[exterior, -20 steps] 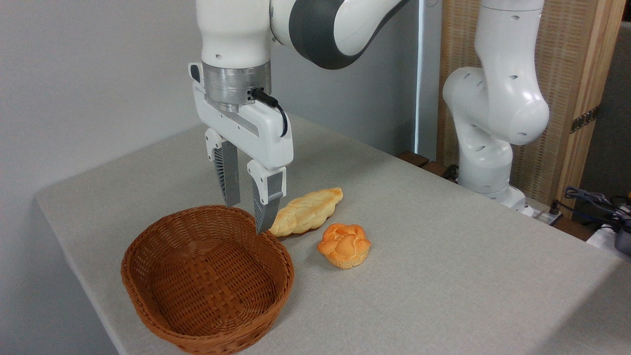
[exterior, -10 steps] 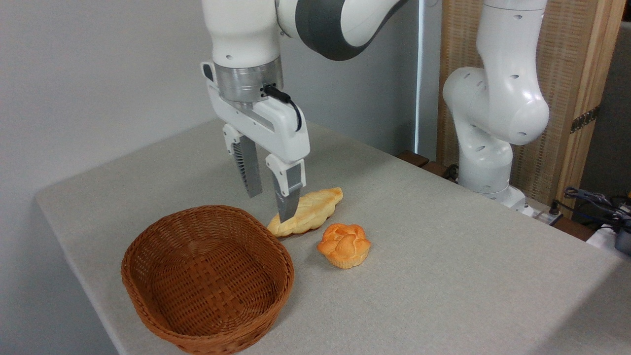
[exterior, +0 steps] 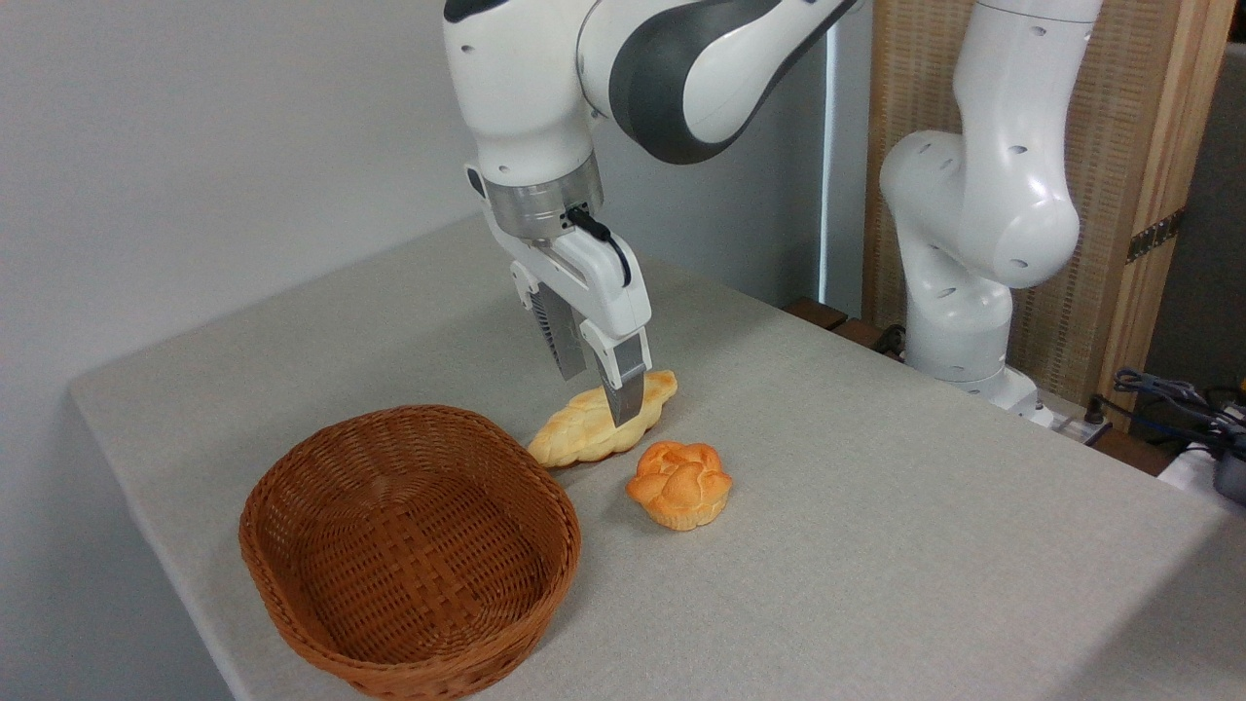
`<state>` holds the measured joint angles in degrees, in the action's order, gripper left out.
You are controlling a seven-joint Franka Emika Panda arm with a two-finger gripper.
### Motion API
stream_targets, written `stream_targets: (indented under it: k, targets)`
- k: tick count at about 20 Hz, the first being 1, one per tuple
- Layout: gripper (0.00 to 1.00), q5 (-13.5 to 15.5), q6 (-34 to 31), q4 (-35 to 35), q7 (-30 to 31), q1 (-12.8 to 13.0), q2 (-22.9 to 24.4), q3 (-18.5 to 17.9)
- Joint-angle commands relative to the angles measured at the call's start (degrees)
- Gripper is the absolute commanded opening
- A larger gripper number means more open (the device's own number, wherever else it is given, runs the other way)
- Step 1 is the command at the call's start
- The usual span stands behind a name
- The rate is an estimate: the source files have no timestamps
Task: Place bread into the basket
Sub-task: 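Move the open gripper over the elongated golden bread roll and lower, then close the gripper on the middle of the golden bread roll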
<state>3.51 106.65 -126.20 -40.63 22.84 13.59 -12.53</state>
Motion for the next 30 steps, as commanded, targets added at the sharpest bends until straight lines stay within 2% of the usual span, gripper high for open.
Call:
stream_targets:
  k: [1, 11, 20, 21, 23, 24, 30]
  targets:
    - [1.0, 0.62, 1.02, -1.15, -0.77, 1.42, 0.56, -0.56]
    - [1.0, 0.62, 1.9, -1.6, -0.59, 5.64, -3.92, -0.56]
    - [1.0, 0.35, 2.6, -1.59, -0.68, 5.82, -6.47, -0.47]
    - [0.92, 0.01, 2.86, -1.59, -0.68, 5.82, -6.73, -0.47]
    - [0.58, 0.0, 3.13, -1.51, -0.59, 5.82, -6.82, -0.47]
    - [0.49, 0.09, 3.13, -1.51, -0.59, 5.82, -6.82, -0.47]
    - [0.48, 0.09, 3.04, -1.42, -0.68, 5.73, -6.65, -0.47]
